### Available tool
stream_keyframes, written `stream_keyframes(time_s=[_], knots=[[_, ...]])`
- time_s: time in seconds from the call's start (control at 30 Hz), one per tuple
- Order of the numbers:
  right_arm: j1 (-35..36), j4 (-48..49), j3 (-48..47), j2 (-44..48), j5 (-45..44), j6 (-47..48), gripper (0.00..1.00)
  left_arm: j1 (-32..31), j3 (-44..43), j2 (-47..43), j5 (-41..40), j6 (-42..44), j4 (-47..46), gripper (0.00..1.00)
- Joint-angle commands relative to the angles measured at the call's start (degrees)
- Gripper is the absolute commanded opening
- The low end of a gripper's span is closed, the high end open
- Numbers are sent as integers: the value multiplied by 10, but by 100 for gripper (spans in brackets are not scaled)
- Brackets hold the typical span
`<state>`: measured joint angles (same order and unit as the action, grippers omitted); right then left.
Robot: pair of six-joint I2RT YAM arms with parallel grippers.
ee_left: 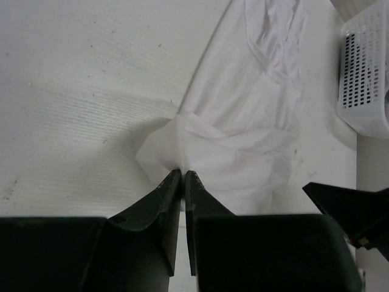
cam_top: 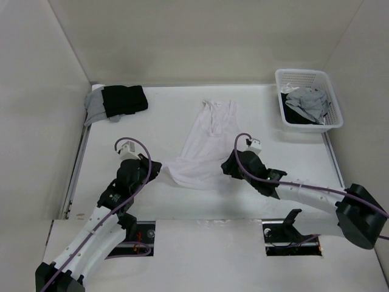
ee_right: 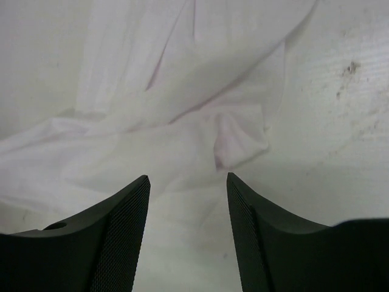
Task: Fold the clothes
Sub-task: Flatten the tank top out
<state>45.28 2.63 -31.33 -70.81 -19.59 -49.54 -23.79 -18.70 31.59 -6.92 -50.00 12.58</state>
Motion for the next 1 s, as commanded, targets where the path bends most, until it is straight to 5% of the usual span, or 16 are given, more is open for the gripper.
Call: stream_keyframes(time_s=[0.0,0.13,0.37,0.63,0.8,0.97], knots=[[41,-70,21,36,-16,-44,55,-2,-4,5,4,-4,-28,5],[70,-89,23,14,-2,-64,34,-4,-5,9,5,-2,-36,5],[71,-69,14,-30,3,-73,47,-4,-1,5,12,-4,-39,5],[76,-75,25,-50,21,-100,29,-1,2,3,15,-4,-40,5],[78,-90,43,8,9,-121,6,1,-2,1,15,-3,-41,5],[110,-161,16,174,-51,-98,2,3,-55,-7,8,5,-46,5]])
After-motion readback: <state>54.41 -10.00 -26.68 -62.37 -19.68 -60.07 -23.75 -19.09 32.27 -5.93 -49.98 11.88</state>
